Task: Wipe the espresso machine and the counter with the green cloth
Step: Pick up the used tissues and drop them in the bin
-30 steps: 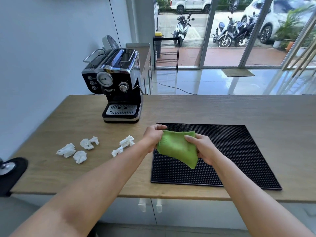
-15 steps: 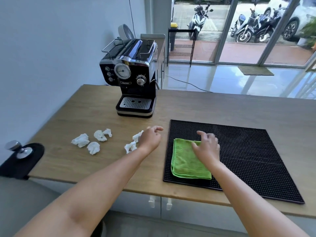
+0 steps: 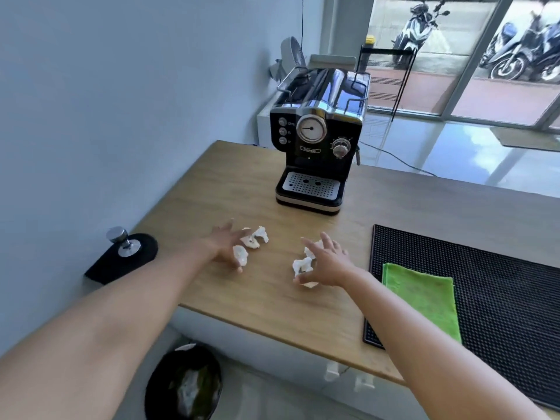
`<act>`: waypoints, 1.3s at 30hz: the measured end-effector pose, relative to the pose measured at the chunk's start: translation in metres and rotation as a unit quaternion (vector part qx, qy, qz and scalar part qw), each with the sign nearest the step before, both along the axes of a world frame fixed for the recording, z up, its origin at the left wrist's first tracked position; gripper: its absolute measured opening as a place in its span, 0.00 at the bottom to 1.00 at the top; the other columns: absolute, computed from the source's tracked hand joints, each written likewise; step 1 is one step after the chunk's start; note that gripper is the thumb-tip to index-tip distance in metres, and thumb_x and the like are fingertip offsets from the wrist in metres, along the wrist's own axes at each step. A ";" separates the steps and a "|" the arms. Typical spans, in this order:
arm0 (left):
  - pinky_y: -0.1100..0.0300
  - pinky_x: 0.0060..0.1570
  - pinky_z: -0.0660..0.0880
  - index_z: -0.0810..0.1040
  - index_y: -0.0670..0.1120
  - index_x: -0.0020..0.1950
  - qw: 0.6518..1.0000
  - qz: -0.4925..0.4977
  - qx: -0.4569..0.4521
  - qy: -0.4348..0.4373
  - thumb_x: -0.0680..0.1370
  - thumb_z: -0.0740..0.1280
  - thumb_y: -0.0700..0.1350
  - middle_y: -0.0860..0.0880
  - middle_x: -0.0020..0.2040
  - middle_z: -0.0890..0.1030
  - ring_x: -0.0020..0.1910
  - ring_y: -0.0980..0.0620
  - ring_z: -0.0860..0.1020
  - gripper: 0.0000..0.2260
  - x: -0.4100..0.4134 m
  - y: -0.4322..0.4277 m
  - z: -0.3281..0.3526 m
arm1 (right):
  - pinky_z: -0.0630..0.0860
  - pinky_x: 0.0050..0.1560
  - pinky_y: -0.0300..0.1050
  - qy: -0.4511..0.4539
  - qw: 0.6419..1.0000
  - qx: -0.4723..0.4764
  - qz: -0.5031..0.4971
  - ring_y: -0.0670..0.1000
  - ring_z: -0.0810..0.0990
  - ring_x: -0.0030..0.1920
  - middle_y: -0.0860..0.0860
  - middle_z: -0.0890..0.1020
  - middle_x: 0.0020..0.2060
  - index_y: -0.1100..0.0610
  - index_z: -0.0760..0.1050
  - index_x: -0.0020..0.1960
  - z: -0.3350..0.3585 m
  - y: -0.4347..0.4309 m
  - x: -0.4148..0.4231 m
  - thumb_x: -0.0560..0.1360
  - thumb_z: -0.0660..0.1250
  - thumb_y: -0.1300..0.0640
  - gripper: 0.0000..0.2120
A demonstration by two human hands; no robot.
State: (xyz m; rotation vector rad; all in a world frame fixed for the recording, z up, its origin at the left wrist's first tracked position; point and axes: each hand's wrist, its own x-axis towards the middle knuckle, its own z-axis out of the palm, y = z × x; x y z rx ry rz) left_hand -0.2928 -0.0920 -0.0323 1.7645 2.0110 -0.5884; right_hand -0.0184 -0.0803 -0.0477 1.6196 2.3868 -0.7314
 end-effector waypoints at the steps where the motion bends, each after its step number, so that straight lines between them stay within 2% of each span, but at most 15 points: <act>1: 0.48 0.71 0.60 0.47 0.63 0.76 1.000 -0.014 0.018 0.003 0.64 0.75 0.60 0.45 0.79 0.46 0.76 0.39 0.52 0.50 -0.001 -0.003 -0.002 | 0.51 0.74 0.59 -0.009 1.000 0.012 0.004 0.60 0.47 0.78 0.54 0.45 0.79 0.38 0.50 0.78 -0.002 0.001 -0.004 0.66 0.72 0.33 0.49; 4: 0.52 0.67 0.62 0.54 0.60 0.76 0.993 -0.083 0.077 -0.029 0.69 0.74 0.54 0.48 0.73 0.60 0.72 0.43 0.60 0.42 0.002 -0.004 -0.003 | 0.57 0.71 0.54 -0.017 0.998 0.055 0.008 0.58 0.57 0.74 0.53 0.58 0.76 0.38 0.60 0.75 -0.007 0.000 -0.013 0.70 0.70 0.38 0.37; 7: 0.52 0.63 0.69 0.63 0.63 0.72 0.989 -0.057 0.096 -0.102 0.71 0.71 0.53 0.46 0.67 0.65 0.65 0.43 0.69 0.31 -0.004 -0.001 -0.008 | 0.62 0.68 0.49 0.002 0.997 0.082 -0.005 0.56 0.62 0.68 0.51 0.67 0.70 0.43 0.68 0.72 -0.012 -0.003 -0.027 0.75 0.68 0.44 0.26; 11: 0.55 0.53 0.71 0.73 0.57 0.65 0.982 -0.057 0.101 -0.152 0.77 0.64 0.53 0.46 0.59 0.69 0.56 0.43 0.75 0.17 -0.003 -0.006 -0.014 | 0.70 0.62 0.48 0.041 0.995 0.071 -0.064 0.52 0.66 0.63 0.50 0.70 0.60 0.48 0.74 0.68 -0.018 -0.005 -0.038 0.78 0.66 0.52 0.18; 15: 0.56 0.49 0.70 0.77 0.51 0.60 0.972 -0.068 0.139 -0.180 0.79 0.60 0.49 0.45 0.56 0.72 0.53 0.43 0.77 0.12 -0.009 -0.019 -0.021 | 0.71 0.57 0.48 0.038 0.994 0.080 -0.067 0.53 0.70 0.60 0.49 0.71 0.52 0.48 0.79 0.60 -0.020 -0.008 -0.064 0.78 0.63 0.54 0.12; 19: 0.55 0.48 0.71 0.79 0.47 0.58 0.963 -0.041 0.170 -0.206 0.80 0.60 0.46 0.44 0.53 0.75 0.52 0.44 0.76 0.11 -0.027 -0.038 -0.024 | 0.71 0.52 0.48 0.055 0.991 0.081 -0.088 0.54 0.72 0.58 0.50 0.74 0.52 0.54 0.80 0.55 -0.021 -0.009 -0.095 0.78 0.63 0.55 0.09; 21: 0.55 0.42 0.70 0.79 0.45 0.48 0.960 -0.013 0.188 -0.207 0.79 0.60 0.45 0.44 0.48 0.77 0.49 0.44 0.77 0.09 -0.044 -0.048 -0.024 | 0.69 0.50 0.47 0.066 0.990 0.087 -0.086 0.54 0.73 0.57 0.51 0.75 0.52 0.55 0.80 0.54 -0.020 -0.008 -0.113 0.78 0.64 0.56 0.09; 23: 0.56 0.36 0.65 0.73 0.48 0.37 0.955 0.020 0.204 -0.213 0.78 0.60 0.44 0.46 0.42 0.76 0.43 0.44 0.76 0.09 -0.061 -0.058 -0.022 | 0.67 0.44 0.44 0.082 0.990 0.090 -0.070 0.53 0.75 0.52 0.50 0.76 0.49 0.55 0.79 0.51 -0.015 -0.010 -0.130 0.78 0.63 0.57 0.07; 24: 0.57 0.36 0.64 0.69 0.50 0.36 0.951 0.044 0.214 -0.221 0.78 0.61 0.45 0.48 0.41 0.75 0.42 0.45 0.76 0.10 -0.072 -0.067 -0.022 | 0.66 0.40 0.43 0.095 0.990 0.085 -0.054 0.52 0.75 0.48 0.49 0.75 0.47 0.54 0.78 0.49 -0.014 -0.012 -0.143 0.77 0.63 0.57 0.05; 27: 0.57 0.36 0.64 0.69 0.54 0.35 0.930 0.109 0.248 -0.250 0.77 0.64 0.47 0.50 0.41 0.74 0.43 0.45 0.77 0.11 -0.102 -0.095 -0.019 | 0.64 0.34 0.38 0.154 0.986 0.060 -0.010 0.48 0.73 0.40 0.46 0.73 0.43 0.47 0.76 0.44 -0.007 -0.019 -0.180 0.77 0.63 0.59 0.08; 29: 0.56 0.36 0.67 0.76 0.49 0.41 0.920 0.153 0.264 -0.246 0.77 0.65 0.48 0.50 0.43 0.74 0.44 0.47 0.77 0.06 -0.120 -0.116 -0.020 | 0.64 0.35 0.38 0.179 0.982 0.050 0.033 0.48 0.73 0.41 0.47 0.73 0.43 0.48 0.76 0.43 -0.003 -0.026 -0.208 0.77 0.65 0.59 0.07; 32: 0.53 0.43 0.70 0.81 0.45 0.50 0.902 0.234 0.280 -0.231 0.76 0.67 0.50 0.46 0.46 0.75 0.46 0.46 0.76 0.09 -0.143 -0.158 -0.024 | 0.63 0.35 0.35 0.214 0.972 0.016 0.097 0.48 0.72 0.38 0.48 0.73 0.41 0.49 0.74 0.40 -0.002 -0.048 -0.252 0.76 0.68 0.58 0.08; 36: 0.53 0.46 0.74 0.83 0.49 0.53 0.875 0.318 0.300 -0.209 0.75 0.69 0.49 0.46 0.49 0.79 0.48 0.46 0.78 0.09 -0.161 -0.223 -0.029 | 0.64 0.36 0.42 0.273 0.948 -0.049 0.153 0.43 0.69 0.32 0.45 0.71 0.33 0.43 0.70 0.31 -0.015 -0.085 -0.296 0.72 0.67 0.57 0.15; 39: 0.53 0.46 0.75 0.84 0.50 0.52 0.850 0.395 0.297 -0.183 0.74 0.71 0.48 0.46 0.48 0.81 0.47 0.46 0.79 0.08 -0.168 -0.279 -0.039 | 0.62 0.35 0.36 0.269 0.933 -0.101 0.215 0.42 0.70 0.33 0.42 0.71 0.33 0.38 0.71 0.35 -0.026 -0.122 -0.324 0.74 0.67 0.57 0.15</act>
